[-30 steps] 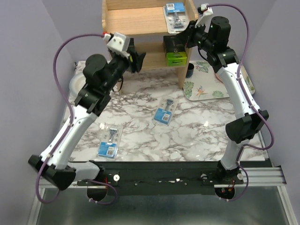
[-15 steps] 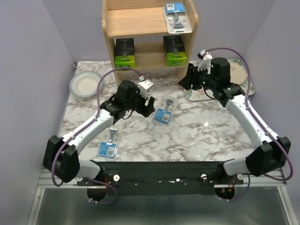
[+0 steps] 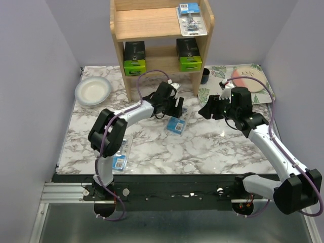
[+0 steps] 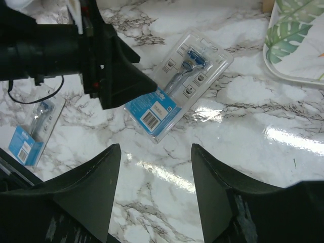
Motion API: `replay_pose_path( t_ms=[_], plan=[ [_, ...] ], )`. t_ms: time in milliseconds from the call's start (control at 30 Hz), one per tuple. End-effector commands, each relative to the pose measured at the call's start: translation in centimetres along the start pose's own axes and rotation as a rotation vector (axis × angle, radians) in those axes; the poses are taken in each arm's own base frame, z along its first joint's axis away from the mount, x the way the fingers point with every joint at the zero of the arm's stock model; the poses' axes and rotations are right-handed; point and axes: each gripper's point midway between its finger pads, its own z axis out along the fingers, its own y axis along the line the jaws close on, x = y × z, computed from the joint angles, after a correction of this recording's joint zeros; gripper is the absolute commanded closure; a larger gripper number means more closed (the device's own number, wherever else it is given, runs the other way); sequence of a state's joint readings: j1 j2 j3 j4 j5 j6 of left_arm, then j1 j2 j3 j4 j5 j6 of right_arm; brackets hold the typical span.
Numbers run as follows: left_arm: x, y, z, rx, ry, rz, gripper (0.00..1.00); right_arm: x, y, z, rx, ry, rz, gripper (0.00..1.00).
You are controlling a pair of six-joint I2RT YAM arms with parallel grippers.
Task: Place and organize the shaving razors onto the shelf
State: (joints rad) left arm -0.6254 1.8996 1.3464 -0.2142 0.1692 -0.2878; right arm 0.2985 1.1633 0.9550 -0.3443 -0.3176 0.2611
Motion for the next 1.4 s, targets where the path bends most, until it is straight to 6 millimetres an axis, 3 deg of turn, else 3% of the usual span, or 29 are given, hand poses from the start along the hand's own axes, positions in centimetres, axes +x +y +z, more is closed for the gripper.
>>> replay_pose_path(
  t_ms=[0, 67, 333, 600, 733, 767, 967, 1033, 1167, 1300, 1333, 1367],
  plan=[
    [-3.9, -0.4, 2.7, -0.040, -0.078, -0.079, 0.19, 0.6, -1.1, -0.8, 0.041, -0.020, 0.033, 0.34],
    [-4.3, -0.6, 3.4, -0.030, -0.079, -0.070, 0.23, 0.7, -1.2, -1.1, 0.043, -0.025, 0.040, 0.34],
    [-0.4, -0.5, 5.7, -0.025, 0.042, -0.001, 0.41, 0.4, -1.8, -1.8, 0.060, -0.043, 0.039, 0.34],
    [2.9, -0.3, 6.5, -0.039, 0.130, 0.107, 0.45, -0.2, -2.3, -2.2, 0.073, -0.067, 0.012, 0.33],
    [4.7, -0.8, 6.1, -0.032, 0.175, 0.194, 0.52, -0.1, -2.3, -2.5, 0.074, -0.067, 0.000, 0.33],
    [6.0, -0.9, 5.8, -0.024, 0.209, 0.204, 0.55, -0.1, -2.3, -2.5, 0.075, -0.065, -0.004, 0.33],
    [10.1, -5.5, 3.1, 0.168, 0.334, 0.406, 0.58, -0.9, -2.2, -3.4, 0.086, -0.088, -0.052, 0.33],
    [12.7, -7.5, 2.6, 0.283, 0.431, 0.515, 0.60, -1.1, -2.4, -3.6, 0.096, -0.094, -0.077, 0.33],
    [15.9, -8.9, 1.0, 0.395, 0.523, 0.698, 0.75, -1.0, -2.5, -4.3, 0.108, -0.098, -0.123, 0.33],
    [15.8, -10.4, 0.0, 0.458, 0.429, 0.923, 0.79, -1.0, -3.0, -5.0, 0.140, -0.103, -0.173, 0.32],
    [14.8, -10.9, -0.7, 0.464, 0.376, 0.977, 0.80, -1.0, -3.2, -5.2, 0.150, -0.102, -0.201, 0.32],
    [15.1, -11.0, -0.6, 0.468, 0.337, 1.017, 0.75, -1.1, -3.4, -5.3, 0.158, -0.102, -0.213, 0.32]
  ],
)
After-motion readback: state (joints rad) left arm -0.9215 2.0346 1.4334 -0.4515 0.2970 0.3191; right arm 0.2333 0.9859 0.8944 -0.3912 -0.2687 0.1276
